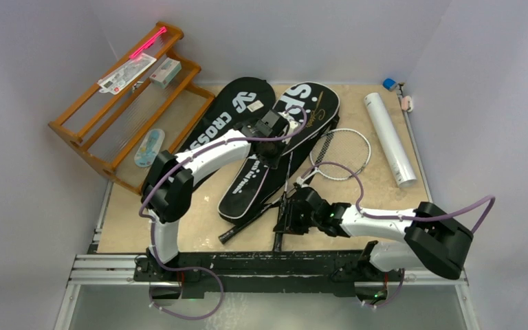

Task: Pack up the badminton gear
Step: Place the racket in the racket bag.

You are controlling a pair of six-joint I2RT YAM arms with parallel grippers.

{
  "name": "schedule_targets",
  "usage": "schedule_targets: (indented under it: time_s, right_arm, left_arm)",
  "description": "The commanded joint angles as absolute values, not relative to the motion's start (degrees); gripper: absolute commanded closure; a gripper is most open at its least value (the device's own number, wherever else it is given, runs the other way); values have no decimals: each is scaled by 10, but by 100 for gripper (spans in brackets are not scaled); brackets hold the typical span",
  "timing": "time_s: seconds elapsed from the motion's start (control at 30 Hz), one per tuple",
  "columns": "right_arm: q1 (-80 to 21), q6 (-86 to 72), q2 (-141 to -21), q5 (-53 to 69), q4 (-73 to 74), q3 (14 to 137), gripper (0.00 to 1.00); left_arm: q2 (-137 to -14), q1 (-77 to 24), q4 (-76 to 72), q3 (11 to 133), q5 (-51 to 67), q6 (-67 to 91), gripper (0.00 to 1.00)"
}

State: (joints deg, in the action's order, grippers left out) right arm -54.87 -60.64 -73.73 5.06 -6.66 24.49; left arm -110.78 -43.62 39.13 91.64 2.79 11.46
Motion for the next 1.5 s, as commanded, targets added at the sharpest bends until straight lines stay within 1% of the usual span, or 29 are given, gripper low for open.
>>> schedule_targets:
  time_s: [0.0, 0.07, 0.1, 0.27, 0.43, 0.57, 0.77, 0.97, 1.17, 1.37, 1.47]
  right_arm:
    - [-551, -614, -735, 6, -33, 295, 83]
    - [-551, -609, -733, 3, -4, 326, 89]
    - [-551, -601, -733, 3, 14, 343, 89]
    - [-549, -571, -751, -43, 36, 419, 89]
    - [-539, -554, -779, -81, 15, 447, 89]
    - [-511, -542, -782, -97, -37, 435, 92]
    - [-475, -518, -764, -86, -126, 400, 92]
    - [-469, -497, -763, -113, -187, 380, 92]
    - [-468, -486, -777, -104, -260, 370, 92]
    - [-468, -475, -760, -124, -294, 359, 92]
    - [-467, -468, -766, -141, -336, 343, 91]
  left_arm:
    - [-1109, -435, 389, 944, 40, 117, 100]
    - [-1111, -435, 390, 945, 43, 116, 100]
    - [-1114, -435, 391, 947, 46, 115, 100]
    - [-1121, -435, 402, 954, 62, 115, 100]
    - [-1118, -435, 403, 956, 86, 117, 100]
    - [-1111, -435, 409, 960, 107, 115, 100]
    - [-1109, -435, 418, 962, 129, 113, 100]
    - [-1119, -435, 424, 969, 176, 116, 100]
    - [-1117, -435, 416, 967, 257, 122, 100]
    - [-1123, -435, 419, 968, 273, 123, 100]
    - [-1126, -434, 414, 968, 333, 129, 100]
